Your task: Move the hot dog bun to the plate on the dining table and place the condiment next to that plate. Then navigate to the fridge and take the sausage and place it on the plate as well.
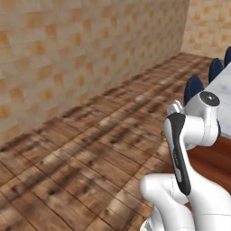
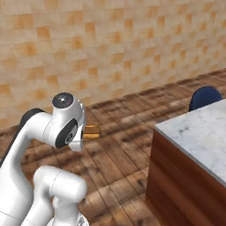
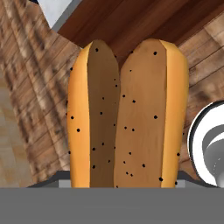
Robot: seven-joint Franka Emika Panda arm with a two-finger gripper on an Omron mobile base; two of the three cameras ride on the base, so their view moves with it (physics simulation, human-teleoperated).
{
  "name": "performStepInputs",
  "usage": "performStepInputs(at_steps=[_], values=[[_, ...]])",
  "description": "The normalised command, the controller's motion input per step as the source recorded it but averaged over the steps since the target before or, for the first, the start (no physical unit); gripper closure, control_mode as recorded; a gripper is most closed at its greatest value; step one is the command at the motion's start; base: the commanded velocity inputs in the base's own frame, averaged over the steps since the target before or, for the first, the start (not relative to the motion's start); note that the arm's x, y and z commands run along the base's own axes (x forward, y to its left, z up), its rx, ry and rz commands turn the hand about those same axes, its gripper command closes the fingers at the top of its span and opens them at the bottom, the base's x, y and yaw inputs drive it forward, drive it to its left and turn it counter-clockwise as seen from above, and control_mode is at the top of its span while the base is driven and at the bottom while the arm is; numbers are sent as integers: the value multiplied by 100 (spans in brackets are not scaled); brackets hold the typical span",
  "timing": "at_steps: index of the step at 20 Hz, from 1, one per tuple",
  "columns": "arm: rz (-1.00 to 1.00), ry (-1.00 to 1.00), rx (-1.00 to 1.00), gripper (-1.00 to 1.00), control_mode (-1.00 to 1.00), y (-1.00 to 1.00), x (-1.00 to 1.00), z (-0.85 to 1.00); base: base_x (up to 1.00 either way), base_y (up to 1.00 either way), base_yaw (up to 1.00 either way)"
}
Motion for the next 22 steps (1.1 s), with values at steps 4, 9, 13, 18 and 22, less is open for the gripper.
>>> performStepInputs(at_steps=[4, 9, 13, 18, 22], values=[[0, 0, 0, 100, 100, 0, 0, 0, 100, 78, -36], [0, 0, 0, 100, 100, 0, 0, 0, 100, 80, -38], [0, 0, 0, 100, 100, 0, 0, 0, 100, 79, -40], [0, 0, 0, 100, 100, 0, 0, 0, 100, 74, -39], [0, 0, 0, 100, 100, 0, 0, 0, 100, 73, -40]])
